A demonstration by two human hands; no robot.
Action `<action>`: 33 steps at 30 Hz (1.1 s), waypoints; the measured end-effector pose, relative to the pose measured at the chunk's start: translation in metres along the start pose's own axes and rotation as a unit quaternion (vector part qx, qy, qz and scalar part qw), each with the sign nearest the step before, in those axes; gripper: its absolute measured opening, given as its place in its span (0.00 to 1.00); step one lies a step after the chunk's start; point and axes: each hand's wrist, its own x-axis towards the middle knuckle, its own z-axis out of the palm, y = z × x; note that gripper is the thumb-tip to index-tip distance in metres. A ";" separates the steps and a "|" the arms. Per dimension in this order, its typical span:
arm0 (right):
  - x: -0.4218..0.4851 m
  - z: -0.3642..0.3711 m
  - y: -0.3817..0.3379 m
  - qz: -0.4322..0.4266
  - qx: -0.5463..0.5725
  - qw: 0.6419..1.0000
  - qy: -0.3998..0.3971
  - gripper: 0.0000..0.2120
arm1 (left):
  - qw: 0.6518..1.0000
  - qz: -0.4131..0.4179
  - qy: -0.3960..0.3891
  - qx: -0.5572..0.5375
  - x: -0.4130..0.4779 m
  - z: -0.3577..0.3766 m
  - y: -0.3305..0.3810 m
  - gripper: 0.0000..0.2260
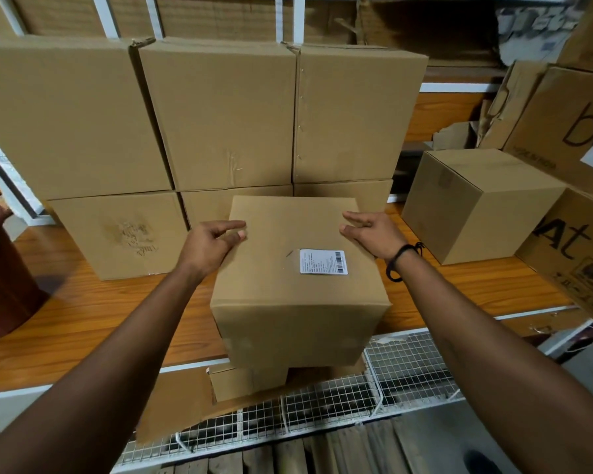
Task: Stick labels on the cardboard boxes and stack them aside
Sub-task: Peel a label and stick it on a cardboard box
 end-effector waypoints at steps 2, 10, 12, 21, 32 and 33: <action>0.001 0.000 0.001 0.002 -0.006 1.000 -0.001 0.22 | 1.000 -0.002 0.003 0.009 0.002 0.001 0.001 0.09; -0.008 0.005 0.004 -0.004 -0.002 1.000 0.002 0.22 | 0.998 -0.051 -0.018 0.009 -0.003 -0.002 0.002 0.14; -0.012 0.004 0.005 -0.006 0.005 1.000 -0.006 0.21 | 0.998 -0.054 -0.029 0.012 -0.009 -0.004 0.004 0.17; -0.039 -0.008 -0.022 -0.102 -0.232 0.961 -0.109 0.33 | 0.934 0.077 -0.187 0.293 -0.034 0.005 0.025 0.44; -0.006 0.012 -0.066 -0.077 -0.250 0.924 -0.278 0.27 | 0.948 0.063 -0.187 0.249 -0.039 0.006 0.028 0.43; -0.005 0.012 -0.068 -0.070 -0.234 0.924 -0.294 0.26 | 0.953 0.055 -0.186 0.234 -0.040 0.006 0.030 0.41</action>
